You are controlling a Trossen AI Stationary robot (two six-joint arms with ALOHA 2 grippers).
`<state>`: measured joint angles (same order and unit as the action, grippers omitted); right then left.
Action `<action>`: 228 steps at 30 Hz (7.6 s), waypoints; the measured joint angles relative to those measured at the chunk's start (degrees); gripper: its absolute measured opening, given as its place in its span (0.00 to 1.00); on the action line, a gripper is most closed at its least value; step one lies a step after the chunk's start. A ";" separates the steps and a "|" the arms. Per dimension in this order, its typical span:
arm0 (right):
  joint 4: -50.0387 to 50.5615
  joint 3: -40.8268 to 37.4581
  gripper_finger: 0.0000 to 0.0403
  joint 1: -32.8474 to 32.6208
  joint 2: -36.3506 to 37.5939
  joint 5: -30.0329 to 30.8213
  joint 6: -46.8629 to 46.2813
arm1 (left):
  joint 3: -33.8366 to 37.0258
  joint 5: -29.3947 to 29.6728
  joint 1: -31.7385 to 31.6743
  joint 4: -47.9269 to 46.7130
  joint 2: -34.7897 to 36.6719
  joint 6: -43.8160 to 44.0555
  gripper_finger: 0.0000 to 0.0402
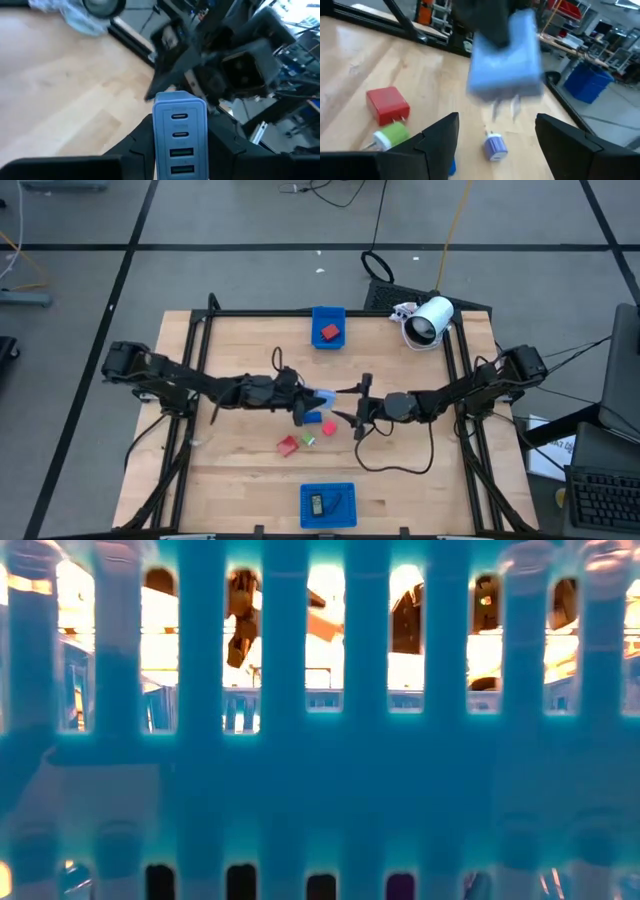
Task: Pick & Place Office items
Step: Put the blue charger adapter into the top blue bin, then put the pink charger adapter into the top blue bin
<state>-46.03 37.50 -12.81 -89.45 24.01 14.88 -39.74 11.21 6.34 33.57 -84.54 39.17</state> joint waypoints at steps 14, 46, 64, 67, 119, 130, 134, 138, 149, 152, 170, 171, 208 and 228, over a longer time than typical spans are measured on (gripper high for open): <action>15.67 -1.16 0.59 -0.56 16.40 -11.50 -15.04 | 8.96 14.18 0.04 -8.97 14.76 -5.86 0.30; -13.57 -22.84 0.53 3.44 29.14 -14.78 -21.31 | -5.59 17.42 -19.97 -13.48 -6.25 -15.74 0.30; -13.20 -22.84 0.53 3.44 29.14 -14.82 -20.22 | -21.21 21.96 -25.70 -9.52 -25.92 -22.37 0.32; -12.84 -22.84 0.53 3.44 29.14 -14.82 -20.22 | -21.23 26.16 -25.68 -9.80 -26.28 -21.76 0.31; -11.75 -22.82 0.53 3.46 29.14 -14.75 -18.74 | -21.21 11.96 -16.42 -48.41 3.18 -21.67 0.62; -12.40 -22.82 0.53 3.44 29.11 -14.66 -18.65 | -6.97 11.71 -3.99 -38.97 12.27 -24.52 0.62; -11.56 -22.77 0.53 3.13 28.04 -14.91 -18.58 | 0.92 11.62 -1.68 -31.65 14.13 -21.59 0.62; -11.60 -22.77 0.53 2.94 24.86 -15.09 -18.51 | 7.51 9.70 -0.44 -24.96 16.41 -20.38 0.62; -9.24 -14.59 0.53 2.92 10.83 -24.11 -18.51 | 20.31 3.79 0.92 -12.97 29.74 -21.93 0.62; -6.29 -10.40 0.53 2.93 6.13 -26.20 -18.25 | 22.73 3.80 0.97 -11.81 34.43 -21.89 0.62; 8.45 7.22 0.62 4.86 -15.98 -24.81 -17.57 | 28.04 3.82 2.06 -9.42 41.10 -18.89 0.62; 9.23 7.17 0.63 4.88 -16.30 -24.82 -17.26 | 28.04 3.82 2.06 -9.41 41.10 -18.88 0.62; 13.11 7.17 0.40 5.21 -16.98 -30.10 -9.63 | 28.04 3.86 2.06 -9.48 41.06 -12.91 0.62; 16.16 7.13 0.37 5.28 -12.90 -29.93 -7.70 | 28.04 3.82 2.06 -9.56 41.06 -8.59 0.62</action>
<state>-29.87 44.62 -7.53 -102.35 -5.91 7.18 -11.70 15.03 8.40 24.01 -43.48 30.58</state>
